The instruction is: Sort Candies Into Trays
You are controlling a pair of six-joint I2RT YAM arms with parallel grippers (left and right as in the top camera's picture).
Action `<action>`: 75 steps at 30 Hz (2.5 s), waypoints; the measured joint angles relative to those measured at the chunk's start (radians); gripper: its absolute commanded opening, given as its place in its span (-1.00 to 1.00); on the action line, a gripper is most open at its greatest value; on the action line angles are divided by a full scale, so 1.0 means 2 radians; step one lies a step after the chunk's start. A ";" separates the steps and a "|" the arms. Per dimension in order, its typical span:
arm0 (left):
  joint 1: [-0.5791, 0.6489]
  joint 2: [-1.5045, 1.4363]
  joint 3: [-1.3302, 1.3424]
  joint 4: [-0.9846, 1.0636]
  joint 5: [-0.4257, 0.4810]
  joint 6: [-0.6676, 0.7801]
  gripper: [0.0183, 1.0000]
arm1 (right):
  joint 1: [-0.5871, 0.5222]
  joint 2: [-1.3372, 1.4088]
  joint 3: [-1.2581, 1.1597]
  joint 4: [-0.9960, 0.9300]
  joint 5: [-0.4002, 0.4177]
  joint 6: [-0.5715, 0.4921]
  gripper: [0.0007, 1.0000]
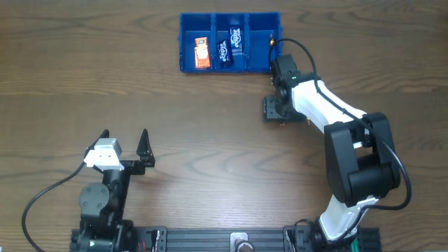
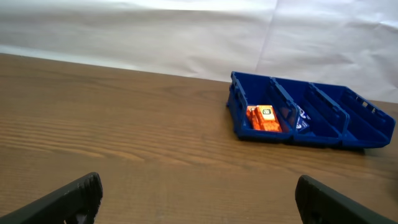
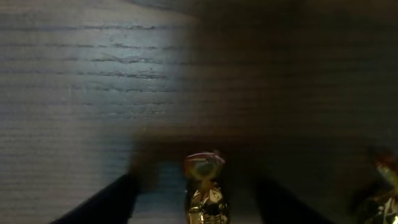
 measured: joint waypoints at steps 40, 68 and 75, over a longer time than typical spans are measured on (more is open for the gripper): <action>0.000 0.000 0.000 0.000 0.000 0.000 1.00 | 0.002 0.000 0.002 -0.016 0.006 0.000 -0.76; 0.000 0.000 0.000 0.000 0.000 0.000 1.00 | 0.046 0.047 0.213 0.180 0.109 -0.046 -0.66; 0.000 0.000 0.000 0.000 0.000 0.000 1.00 | 0.046 0.053 0.213 0.190 0.119 -0.046 -0.61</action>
